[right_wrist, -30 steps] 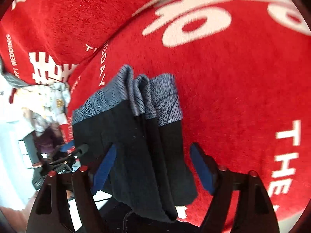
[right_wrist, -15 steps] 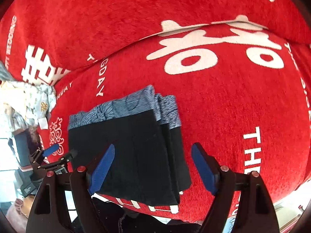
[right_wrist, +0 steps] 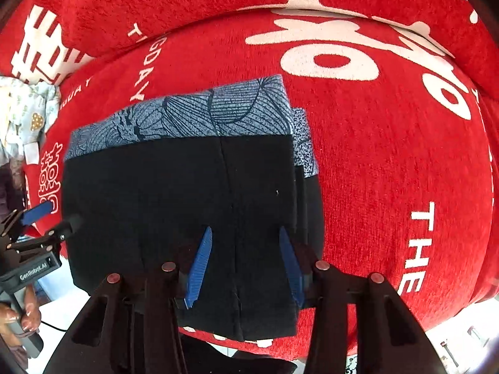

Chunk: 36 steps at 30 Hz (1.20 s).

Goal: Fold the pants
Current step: 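Open the right gripper and square the folded bundle, then press the folded trouser bundle flat with both grippers open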

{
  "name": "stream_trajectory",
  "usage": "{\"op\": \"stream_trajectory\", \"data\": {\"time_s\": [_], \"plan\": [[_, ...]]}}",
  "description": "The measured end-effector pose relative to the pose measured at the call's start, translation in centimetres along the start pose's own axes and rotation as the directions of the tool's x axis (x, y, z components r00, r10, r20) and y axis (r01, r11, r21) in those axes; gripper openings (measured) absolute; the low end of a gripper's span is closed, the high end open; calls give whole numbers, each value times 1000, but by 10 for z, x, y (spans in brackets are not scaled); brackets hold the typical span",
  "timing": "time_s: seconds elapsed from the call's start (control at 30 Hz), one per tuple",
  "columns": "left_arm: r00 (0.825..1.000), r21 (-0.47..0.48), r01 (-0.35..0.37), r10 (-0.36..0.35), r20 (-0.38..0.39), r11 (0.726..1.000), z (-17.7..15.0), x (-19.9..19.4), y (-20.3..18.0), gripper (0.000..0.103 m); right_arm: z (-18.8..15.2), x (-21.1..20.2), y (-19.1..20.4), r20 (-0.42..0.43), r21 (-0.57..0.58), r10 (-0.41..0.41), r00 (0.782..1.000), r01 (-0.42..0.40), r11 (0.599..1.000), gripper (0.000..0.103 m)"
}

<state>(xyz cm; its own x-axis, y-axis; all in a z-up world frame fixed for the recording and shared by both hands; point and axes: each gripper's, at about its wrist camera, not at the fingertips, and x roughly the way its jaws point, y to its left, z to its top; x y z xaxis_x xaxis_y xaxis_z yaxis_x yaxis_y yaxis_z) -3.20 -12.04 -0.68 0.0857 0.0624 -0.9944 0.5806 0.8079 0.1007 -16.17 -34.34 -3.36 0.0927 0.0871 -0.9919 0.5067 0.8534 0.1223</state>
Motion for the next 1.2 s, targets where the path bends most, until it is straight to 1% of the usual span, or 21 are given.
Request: {"op": "stream_trajectory", "data": {"time_s": [0.07,0.1,0.13,0.2,0.33,0.43,0.5,0.6,0.7,0.83,0.97,1.0,1.03,1.07,1.17,1.2], "plan": [[1000,-4,11,-11,0,1000,-1,-2,3,86,-1,-6,1,3,13,4,1000,-4,1000,57],[1000,-7,15,-15,-1,1000,-2,-4,4,86,-1,-9,2,6,21,6,1000,-6,1000,63],[1000,-10,20,-20,0,1000,-2,-6,6,86,-2,-11,3,8,24,5,1000,-5,1000,66],[1000,-14,26,-26,4,1000,-3,-8,9,86,-5,-17,5,16,31,4,1000,-4,1000,66],[999,-18,44,-44,9,999,-4,-12,13,86,-11,-26,13,29,48,5,1000,-7,999,73],[998,-5,55,-55,16,998,-3,-14,15,86,-14,-30,21,37,58,-3,999,1,998,75],[998,17,57,-57,25,998,-3,-16,15,86,-16,-33,26,43,70,-10,999,7,998,78],[997,51,63,-65,38,997,-3,-20,14,86,-21,-36,33,53,93,-5,999,0,996,79],[996,60,88,-90,26,994,-3,-19,15,86,-26,-37,41,57,107,-7,998,1,994,80],[995,58,99,-99,8,993,-3,-17,13,86,-31,-37,49,53,115,-4,999,-2,993,81],[994,44,110,-110,-5,993,-3,-15,7,86,-33,-39,55,58,88,-10,998,5,996,83],[994,42,106,-106,-5,993,-3,-15,6,88,-34,-40,55,60,81,-13,998,8,997,84],[995,40,100,-99,-5,994,-3,-15,4,93,-34,-41,55,62,73,-15,998,11,997,84],[996,32,90,-90,-6,995,-3,-16,1,103,-35,-41,54,62,68,-18,998,14,998,85],[997,6,76,-76,10,997,-7,-21,-8,103,-36,-43,47,74,51,-31,997,27,998,87],[997,-9,74,-74,14,997,-9,-24,-12,103,-37,-44,44,90,41,-49,995,45,998,87]]}}
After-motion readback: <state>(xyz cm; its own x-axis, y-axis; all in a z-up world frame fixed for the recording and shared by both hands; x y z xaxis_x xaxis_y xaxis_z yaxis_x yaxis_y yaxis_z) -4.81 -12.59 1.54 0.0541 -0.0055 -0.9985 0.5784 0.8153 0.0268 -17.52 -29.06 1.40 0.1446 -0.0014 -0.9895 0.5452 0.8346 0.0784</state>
